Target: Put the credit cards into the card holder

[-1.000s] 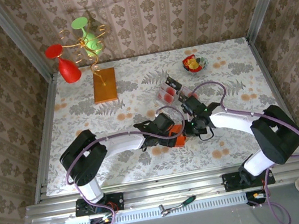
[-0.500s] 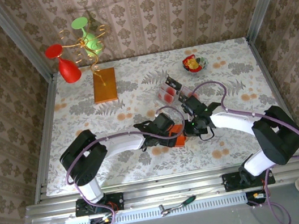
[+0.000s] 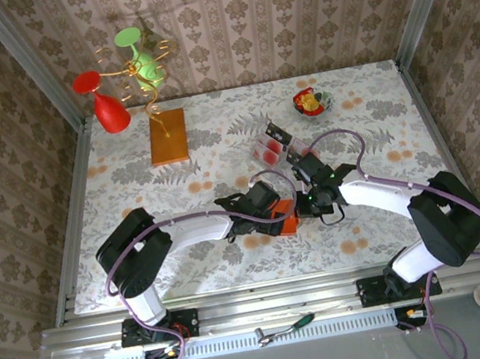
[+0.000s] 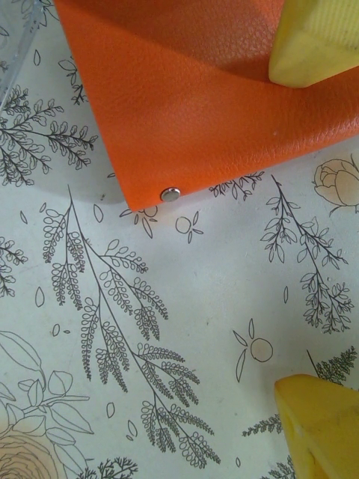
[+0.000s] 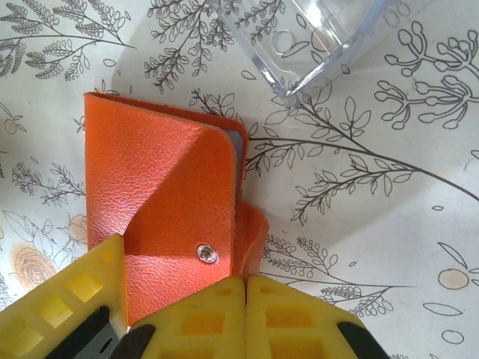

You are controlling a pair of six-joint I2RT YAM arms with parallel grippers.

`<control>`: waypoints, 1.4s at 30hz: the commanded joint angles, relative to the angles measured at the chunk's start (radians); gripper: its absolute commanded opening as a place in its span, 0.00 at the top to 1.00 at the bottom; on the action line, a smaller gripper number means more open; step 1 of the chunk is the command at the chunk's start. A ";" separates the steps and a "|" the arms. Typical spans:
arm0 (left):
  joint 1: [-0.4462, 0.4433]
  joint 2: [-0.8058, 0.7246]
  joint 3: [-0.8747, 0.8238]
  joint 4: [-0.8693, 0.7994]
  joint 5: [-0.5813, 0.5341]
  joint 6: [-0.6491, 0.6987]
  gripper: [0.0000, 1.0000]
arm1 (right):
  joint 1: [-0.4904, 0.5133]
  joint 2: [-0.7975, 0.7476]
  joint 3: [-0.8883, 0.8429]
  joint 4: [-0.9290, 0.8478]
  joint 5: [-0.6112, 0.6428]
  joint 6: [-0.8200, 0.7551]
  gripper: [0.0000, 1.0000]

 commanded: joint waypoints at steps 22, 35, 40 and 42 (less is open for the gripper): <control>-0.003 0.021 -0.031 -0.045 -0.014 -0.009 0.00 | 0.017 0.055 0.032 0.087 -0.100 0.036 1.00; -0.003 0.018 -0.032 -0.045 -0.013 -0.011 0.00 | 0.031 0.101 0.043 0.108 -0.101 0.048 1.00; -0.003 0.016 -0.034 -0.045 -0.013 -0.011 0.00 | 0.031 0.115 0.021 0.108 -0.087 0.051 1.00; -0.003 0.016 -0.035 -0.045 -0.014 -0.012 0.00 | 0.031 0.117 0.005 0.114 -0.084 0.057 1.00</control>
